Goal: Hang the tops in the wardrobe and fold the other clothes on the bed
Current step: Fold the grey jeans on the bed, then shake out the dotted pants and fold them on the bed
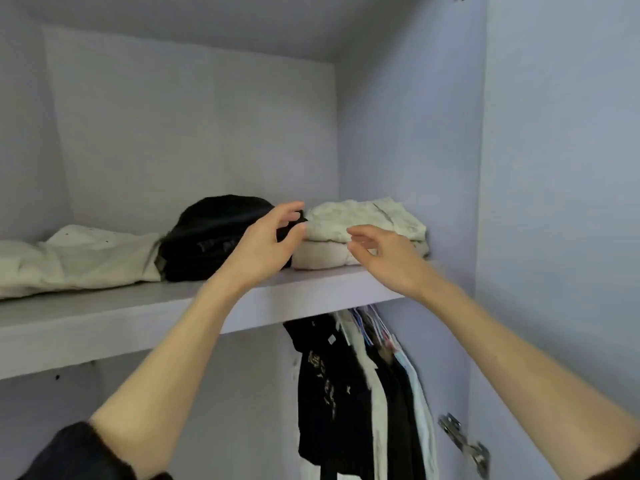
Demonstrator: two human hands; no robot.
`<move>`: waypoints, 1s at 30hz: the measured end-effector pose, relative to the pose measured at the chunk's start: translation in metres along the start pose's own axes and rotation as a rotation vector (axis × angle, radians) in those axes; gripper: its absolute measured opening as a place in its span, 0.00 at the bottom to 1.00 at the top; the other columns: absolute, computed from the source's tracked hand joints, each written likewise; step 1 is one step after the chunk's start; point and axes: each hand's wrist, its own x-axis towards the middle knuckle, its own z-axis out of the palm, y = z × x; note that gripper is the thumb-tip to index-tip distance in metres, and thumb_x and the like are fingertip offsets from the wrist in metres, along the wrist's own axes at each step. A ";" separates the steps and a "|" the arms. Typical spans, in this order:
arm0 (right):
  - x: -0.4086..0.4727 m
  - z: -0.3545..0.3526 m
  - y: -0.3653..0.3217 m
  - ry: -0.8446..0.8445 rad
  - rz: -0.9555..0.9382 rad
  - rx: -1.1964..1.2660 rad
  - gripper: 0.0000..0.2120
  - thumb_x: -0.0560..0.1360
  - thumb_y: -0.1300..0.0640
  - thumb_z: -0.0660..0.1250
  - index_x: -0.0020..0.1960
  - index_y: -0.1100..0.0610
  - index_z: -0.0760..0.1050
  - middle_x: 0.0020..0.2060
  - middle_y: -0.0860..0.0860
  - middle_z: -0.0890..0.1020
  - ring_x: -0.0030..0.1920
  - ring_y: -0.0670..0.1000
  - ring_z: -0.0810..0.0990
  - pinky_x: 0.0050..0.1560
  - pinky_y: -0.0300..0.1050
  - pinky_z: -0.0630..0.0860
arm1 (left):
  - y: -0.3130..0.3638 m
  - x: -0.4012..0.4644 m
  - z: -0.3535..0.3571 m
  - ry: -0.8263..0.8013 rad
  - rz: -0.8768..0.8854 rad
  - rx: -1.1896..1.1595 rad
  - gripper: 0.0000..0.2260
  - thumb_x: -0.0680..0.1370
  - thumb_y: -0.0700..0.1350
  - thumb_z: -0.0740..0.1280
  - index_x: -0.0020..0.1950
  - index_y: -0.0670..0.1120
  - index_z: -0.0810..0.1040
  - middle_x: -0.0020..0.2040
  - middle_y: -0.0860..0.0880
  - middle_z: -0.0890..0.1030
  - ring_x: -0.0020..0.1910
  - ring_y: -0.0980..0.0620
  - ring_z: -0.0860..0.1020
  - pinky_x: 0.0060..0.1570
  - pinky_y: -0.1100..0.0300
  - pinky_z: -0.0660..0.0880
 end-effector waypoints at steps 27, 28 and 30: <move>-0.787 -0.409 -0.028 0.627 1.314 -0.201 0.12 0.80 0.59 0.59 0.61 0.57 0.74 0.47 0.52 0.82 0.43 0.48 0.81 0.46 0.39 0.74 | 0.580 -0.420 0.410 -1.329 0.406 -0.946 0.10 0.80 0.37 0.60 0.54 0.51 0.75 0.47 0.54 0.81 0.41 0.61 0.79 0.45 0.66 0.75; -0.809 -0.421 -0.035 0.674 1.345 -0.205 0.12 0.80 0.58 0.59 0.61 0.56 0.74 0.46 0.50 0.82 0.42 0.47 0.81 0.45 0.38 0.74 | 0.602 -0.434 0.420 -1.375 0.432 -0.950 0.11 0.80 0.38 0.60 0.53 0.54 0.75 0.48 0.54 0.81 0.42 0.61 0.80 0.47 0.66 0.75; -0.843 -0.441 -0.046 0.743 1.389 -0.223 0.11 0.80 0.57 0.60 0.61 0.55 0.74 0.45 0.48 0.82 0.41 0.45 0.80 0.44 0.38 0.74 | 0.636 -0.454 0.436 -1.437 0.455 -0.961 0.11 0.80 0.40 0.61 0.53 0.57 0.75 0.49 0.55 0.81 0.45 0.60 0.81 0.50 0.63 0.75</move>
